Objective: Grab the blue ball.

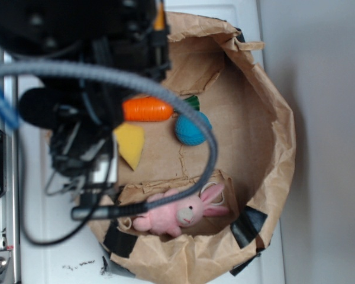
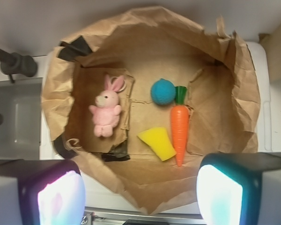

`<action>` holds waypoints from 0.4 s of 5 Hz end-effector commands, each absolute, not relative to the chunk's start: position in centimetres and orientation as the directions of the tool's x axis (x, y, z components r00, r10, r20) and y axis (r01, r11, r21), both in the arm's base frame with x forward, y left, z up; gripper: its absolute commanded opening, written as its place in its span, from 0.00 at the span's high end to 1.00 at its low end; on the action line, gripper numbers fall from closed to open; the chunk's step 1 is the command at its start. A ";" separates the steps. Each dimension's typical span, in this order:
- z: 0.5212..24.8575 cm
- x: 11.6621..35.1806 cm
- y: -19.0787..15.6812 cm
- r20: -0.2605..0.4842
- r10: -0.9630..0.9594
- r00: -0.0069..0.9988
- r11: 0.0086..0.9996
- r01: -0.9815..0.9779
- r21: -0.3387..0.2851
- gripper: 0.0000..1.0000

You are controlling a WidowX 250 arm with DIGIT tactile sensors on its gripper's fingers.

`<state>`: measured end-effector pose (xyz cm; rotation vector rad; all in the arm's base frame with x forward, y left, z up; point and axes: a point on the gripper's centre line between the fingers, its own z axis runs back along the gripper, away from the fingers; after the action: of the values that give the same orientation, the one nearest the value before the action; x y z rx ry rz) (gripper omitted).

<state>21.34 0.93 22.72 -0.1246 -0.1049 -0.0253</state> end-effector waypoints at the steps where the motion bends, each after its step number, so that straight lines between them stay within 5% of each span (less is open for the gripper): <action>1: 24.1 21.7 1.1 0.157 -0.015 0.988 0.993 0.033 -0.114 0.00; 2: 19.3 26.6 1.0 0.205 0.013 0.979 0.994 0.010 -0.111 0.00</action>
<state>26.43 1.44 17.89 -0.1168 -0.1554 0.0207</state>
